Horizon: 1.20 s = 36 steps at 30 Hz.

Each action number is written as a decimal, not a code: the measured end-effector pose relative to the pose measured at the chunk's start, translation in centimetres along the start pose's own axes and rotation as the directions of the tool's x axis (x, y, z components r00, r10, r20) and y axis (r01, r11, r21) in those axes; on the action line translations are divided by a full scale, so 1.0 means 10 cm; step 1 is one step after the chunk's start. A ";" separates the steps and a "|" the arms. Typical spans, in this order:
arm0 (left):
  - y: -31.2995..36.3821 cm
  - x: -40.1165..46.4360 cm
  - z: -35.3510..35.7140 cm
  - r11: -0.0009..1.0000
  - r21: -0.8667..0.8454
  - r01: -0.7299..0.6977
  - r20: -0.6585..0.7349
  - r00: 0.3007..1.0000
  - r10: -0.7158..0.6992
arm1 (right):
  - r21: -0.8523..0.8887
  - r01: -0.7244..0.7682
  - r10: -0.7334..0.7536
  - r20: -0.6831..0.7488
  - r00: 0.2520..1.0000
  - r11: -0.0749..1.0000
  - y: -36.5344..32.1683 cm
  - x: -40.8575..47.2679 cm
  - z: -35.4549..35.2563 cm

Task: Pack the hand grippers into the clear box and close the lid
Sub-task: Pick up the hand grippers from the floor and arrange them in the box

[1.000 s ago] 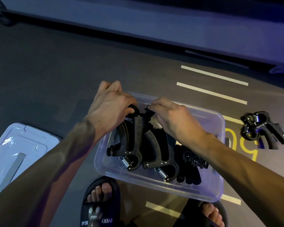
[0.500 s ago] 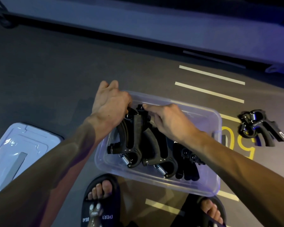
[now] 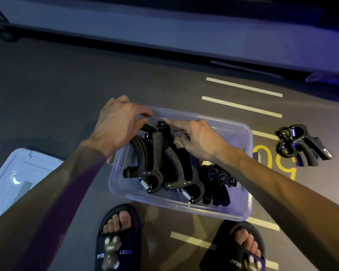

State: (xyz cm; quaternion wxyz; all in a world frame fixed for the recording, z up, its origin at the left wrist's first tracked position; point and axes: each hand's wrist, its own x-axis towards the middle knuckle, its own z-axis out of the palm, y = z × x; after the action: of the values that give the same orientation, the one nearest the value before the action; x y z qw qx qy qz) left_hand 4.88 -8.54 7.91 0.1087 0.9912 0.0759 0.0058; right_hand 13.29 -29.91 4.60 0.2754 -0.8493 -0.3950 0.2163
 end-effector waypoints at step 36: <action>0.74 0.53 0.51 0.904 -0.306 -0.298 -0.004 0.950 0.312 | -0.271 -0.776 0.727 -0.274 0.630 0.570 2.33 -1.13 -0.36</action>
State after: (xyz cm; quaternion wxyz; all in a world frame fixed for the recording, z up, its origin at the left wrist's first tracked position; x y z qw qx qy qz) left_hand 11.36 -15.95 4.50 0.2587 0.9622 -0.0844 0.0120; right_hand 21.53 -52.40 -5.91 0.0203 -0.9836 -0.0097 0.1791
